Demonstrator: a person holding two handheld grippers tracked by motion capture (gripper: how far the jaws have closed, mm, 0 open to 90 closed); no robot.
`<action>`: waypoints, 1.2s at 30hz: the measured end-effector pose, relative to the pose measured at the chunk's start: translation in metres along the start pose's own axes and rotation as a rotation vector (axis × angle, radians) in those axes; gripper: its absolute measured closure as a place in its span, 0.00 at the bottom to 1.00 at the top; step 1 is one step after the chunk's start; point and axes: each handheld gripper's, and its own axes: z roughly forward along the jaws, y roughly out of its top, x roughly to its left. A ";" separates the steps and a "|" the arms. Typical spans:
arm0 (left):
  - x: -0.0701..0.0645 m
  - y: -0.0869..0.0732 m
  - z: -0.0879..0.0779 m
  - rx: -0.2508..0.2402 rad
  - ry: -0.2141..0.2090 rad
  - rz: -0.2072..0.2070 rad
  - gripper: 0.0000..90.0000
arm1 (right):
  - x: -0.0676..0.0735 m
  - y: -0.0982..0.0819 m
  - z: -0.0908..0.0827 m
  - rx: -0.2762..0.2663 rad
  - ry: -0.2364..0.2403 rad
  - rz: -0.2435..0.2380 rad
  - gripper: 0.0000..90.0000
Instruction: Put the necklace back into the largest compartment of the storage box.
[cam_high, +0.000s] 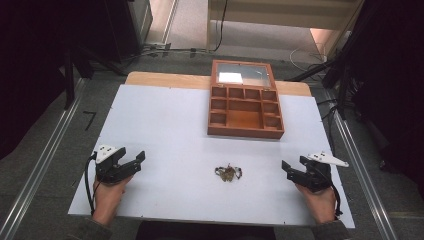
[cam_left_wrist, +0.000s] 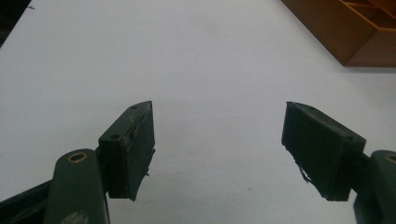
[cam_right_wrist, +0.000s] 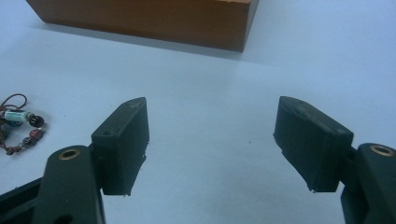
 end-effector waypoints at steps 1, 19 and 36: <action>0.000 0.000 0.000 0.001 0.001 0.001 0.28 | 0.000 0.000 0.000 -0.001 0.000 0.002 0.27; -0.001 0.000 0.000 0.001 -0.002 0.003 0.28 | 0.006 0.000 0.005 0.000 0.033 0.012 0.27; -0.001 -0.001 0.001 0.006 -0.010 0.001 0.28 | 0.017 0.001 0.009 0.005 0.055 -0.008 0.27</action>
